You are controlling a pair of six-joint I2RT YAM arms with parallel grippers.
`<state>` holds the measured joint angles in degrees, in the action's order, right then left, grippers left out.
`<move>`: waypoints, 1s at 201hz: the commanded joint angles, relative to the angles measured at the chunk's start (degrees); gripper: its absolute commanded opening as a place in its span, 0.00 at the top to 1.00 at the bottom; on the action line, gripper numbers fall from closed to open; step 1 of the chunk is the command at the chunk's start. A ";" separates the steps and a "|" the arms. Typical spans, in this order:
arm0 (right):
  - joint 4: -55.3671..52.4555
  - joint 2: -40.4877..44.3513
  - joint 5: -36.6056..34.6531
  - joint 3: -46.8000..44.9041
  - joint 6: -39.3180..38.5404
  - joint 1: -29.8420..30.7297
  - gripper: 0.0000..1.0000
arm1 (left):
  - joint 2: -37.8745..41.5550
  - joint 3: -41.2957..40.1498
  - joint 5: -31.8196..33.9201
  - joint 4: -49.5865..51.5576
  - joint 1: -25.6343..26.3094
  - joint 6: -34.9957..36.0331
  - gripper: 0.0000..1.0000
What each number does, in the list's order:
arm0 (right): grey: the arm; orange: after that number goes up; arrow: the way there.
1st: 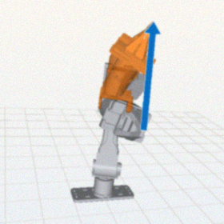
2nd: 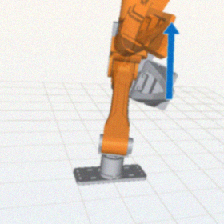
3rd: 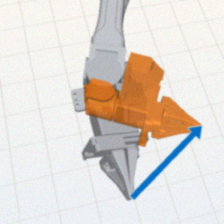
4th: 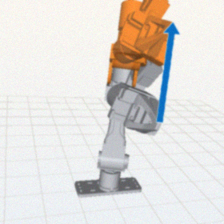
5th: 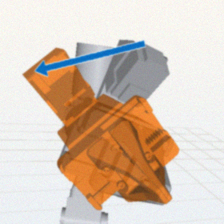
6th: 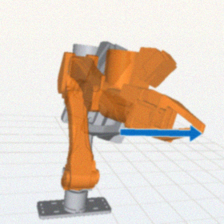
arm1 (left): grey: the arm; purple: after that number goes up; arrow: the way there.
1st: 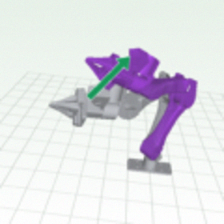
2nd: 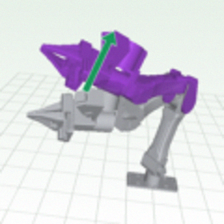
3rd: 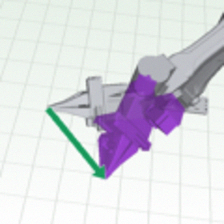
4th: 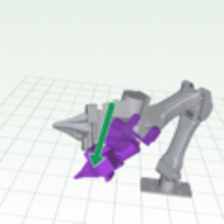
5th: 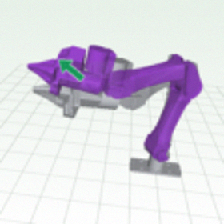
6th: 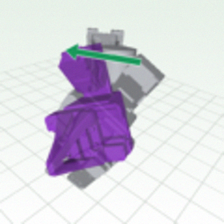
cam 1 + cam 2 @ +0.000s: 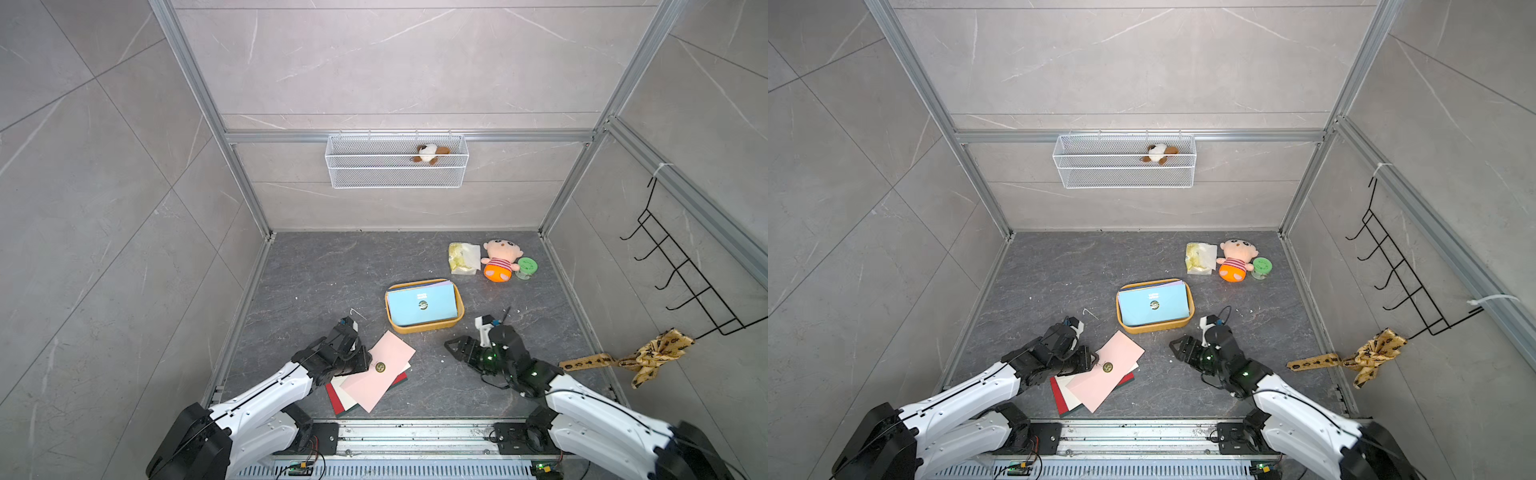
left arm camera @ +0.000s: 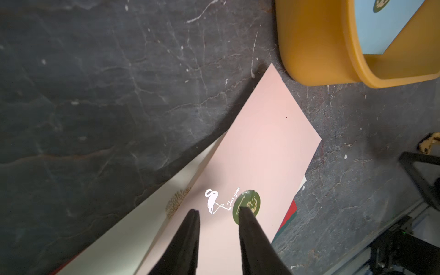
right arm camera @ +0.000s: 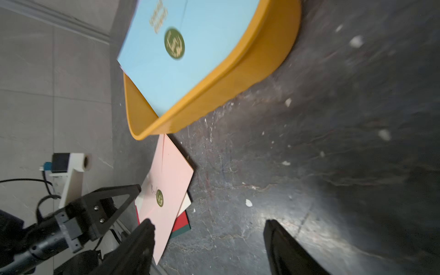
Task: Put the sealed envelopes into the storage box
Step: Pick up the envelope from the center of the board.
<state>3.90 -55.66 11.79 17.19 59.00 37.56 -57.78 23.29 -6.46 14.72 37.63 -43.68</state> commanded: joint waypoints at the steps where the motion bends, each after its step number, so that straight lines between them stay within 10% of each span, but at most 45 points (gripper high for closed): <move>1: 16.17 -10.84 -3.03 0.46 5.80 6.22 0.26 | 1.90 -0.38 -3.28 -3.65 0.31 -3.90 0.72; 66: 32.04 -36.28 -5.99 8.48 9.13 13.58 0.34 | -0.21 -4.54 -2.04 -3.99 0.87 -8.16 0.78; 129: 32.75 -39.29 -5.87 11.02 10.11 15.87 0.39 | -3.18 -6.62 -3.06 -6.67 0.98 -8.43 0.79; 201: 32.51 -38.75 -6.50 13.61 6.17 15.88 0.72 | -3.21 -7.38 -4.02 -7.51 1.02 -8.39 0.80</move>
<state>37.26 -94.78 5.69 28.49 67.31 53.12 -60.34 17.32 -9.67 5.56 38.33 -51.53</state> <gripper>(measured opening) 0.312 0.200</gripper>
